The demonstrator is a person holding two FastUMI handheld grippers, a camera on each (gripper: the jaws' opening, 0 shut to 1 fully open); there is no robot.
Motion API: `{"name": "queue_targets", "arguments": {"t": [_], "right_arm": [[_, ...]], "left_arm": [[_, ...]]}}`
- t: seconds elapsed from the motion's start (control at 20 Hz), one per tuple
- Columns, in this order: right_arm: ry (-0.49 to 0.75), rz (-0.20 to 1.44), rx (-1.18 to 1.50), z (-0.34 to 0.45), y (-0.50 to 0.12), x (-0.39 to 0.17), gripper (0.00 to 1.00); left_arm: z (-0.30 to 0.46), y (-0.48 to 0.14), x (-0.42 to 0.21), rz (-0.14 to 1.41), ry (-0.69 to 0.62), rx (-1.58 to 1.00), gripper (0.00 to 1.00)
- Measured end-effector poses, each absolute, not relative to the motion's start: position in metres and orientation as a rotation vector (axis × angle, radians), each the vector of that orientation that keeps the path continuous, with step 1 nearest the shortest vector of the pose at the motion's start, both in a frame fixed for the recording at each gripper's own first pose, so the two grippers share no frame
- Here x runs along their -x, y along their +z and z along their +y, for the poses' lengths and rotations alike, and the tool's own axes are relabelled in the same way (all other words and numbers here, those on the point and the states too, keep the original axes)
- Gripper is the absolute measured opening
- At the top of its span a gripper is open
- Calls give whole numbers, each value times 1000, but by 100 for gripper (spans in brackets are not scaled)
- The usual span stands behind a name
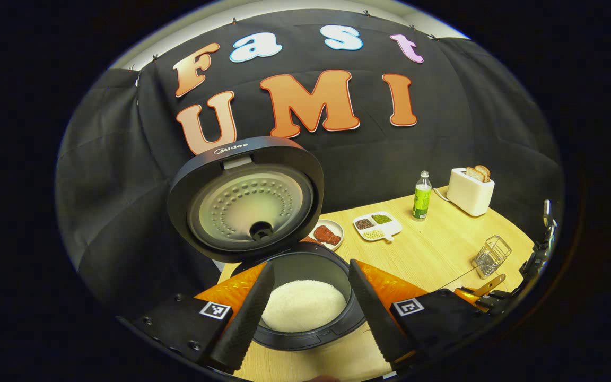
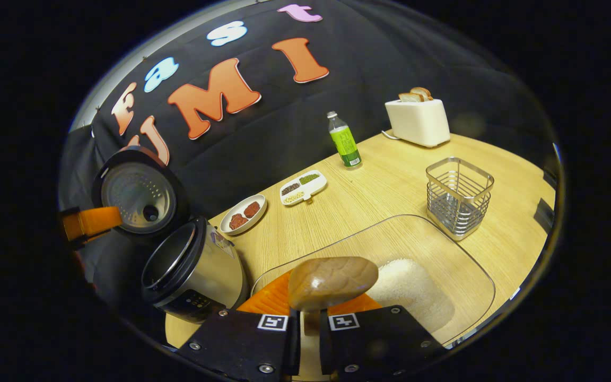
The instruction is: Close the left gripper, press the button to open the rice cooker; take a wooden spoon from the chopstick holder with the right hand, scoop a spoonful of rice and pour it into the rice cooker, then put the wooden spoon back into the chopstick holder.
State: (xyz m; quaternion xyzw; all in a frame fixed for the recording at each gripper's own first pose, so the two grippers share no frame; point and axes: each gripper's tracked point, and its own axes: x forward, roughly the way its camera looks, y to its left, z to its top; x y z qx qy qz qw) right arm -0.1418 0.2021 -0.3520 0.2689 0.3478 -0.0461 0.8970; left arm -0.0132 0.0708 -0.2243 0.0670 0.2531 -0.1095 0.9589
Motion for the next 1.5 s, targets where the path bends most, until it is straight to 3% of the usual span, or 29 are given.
{"name": "queue_targets", "arguments": {"t": [0.6,1.5], "right_arm": [[-61,777,-930,195,-356,133,14],[133,916,-1120,120,-326,97,14]], "left_arm": [[61,-219,14,520,-211,-116,95],[31,-191,17,474,-8,-4,95]]}}
